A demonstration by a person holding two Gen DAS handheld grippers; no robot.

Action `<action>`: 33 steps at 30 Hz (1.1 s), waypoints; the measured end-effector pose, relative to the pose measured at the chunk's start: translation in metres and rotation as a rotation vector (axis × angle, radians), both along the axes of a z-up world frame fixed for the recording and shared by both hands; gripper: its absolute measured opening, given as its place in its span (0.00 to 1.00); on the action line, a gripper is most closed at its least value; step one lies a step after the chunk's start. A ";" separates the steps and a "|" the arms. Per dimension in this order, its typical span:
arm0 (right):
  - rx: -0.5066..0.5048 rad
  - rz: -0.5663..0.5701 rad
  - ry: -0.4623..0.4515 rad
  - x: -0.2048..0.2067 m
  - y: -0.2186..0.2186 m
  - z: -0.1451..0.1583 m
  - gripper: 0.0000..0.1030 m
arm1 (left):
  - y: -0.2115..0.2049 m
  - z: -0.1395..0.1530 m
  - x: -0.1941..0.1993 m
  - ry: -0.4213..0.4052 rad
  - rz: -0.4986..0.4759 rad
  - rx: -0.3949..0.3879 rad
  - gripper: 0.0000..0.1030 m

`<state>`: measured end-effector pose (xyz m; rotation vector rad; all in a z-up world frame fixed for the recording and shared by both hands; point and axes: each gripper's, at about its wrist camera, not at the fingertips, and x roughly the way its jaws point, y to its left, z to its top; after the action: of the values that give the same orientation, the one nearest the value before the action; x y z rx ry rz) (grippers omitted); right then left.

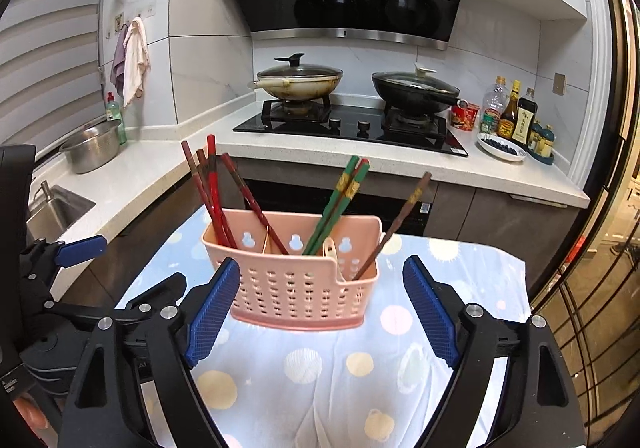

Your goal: Organize utensils

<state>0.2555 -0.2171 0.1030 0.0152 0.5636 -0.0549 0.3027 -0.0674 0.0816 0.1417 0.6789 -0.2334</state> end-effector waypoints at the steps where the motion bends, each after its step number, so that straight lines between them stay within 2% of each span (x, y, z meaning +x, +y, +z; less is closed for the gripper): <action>1: 0.003 -0.002 0.004 -0.002 -0.001 -0.002 0.78 | 0.000 -0.002 -0.002 0.003 0.004 0.004 0.93; 10: -0.013 -0.040 0.043 -0.013 -0.012 -0.017 0.79 | 0.006 -0.014 -0.007 0.037 0.043 -0.026 0.93; 14: -0.008 -0.033 0.054 -0.015 -0.013 -0.021 0.81 | 0.003 -0.016 -0.009 0.038 0.050 -0.022 0.93; 19: -0.049 -0.036 0.043 -0.017 -0.010 -0.025 0.81 | 0.000 -0.019 -0.009 0.036 0.065 -0.005 0.93; 30: -0.034 -0.010 0.057 -0.012 -0.007 -0.030 0.83 | -0.001 -0.020 -0.008 0.030 0.075 0.009 0.93; 33: -0.027 -0.001 0.064 -0.012 -0.007 -0.032 0.88 | -0.002 -0.021 -0.009 0.027 0.080 0.015 0.93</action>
<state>0.2436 -0.2239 0.0713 -0.0126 0.6272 -0.0643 0.2938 -0.0694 0.0603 0.1252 0.7115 -0.1536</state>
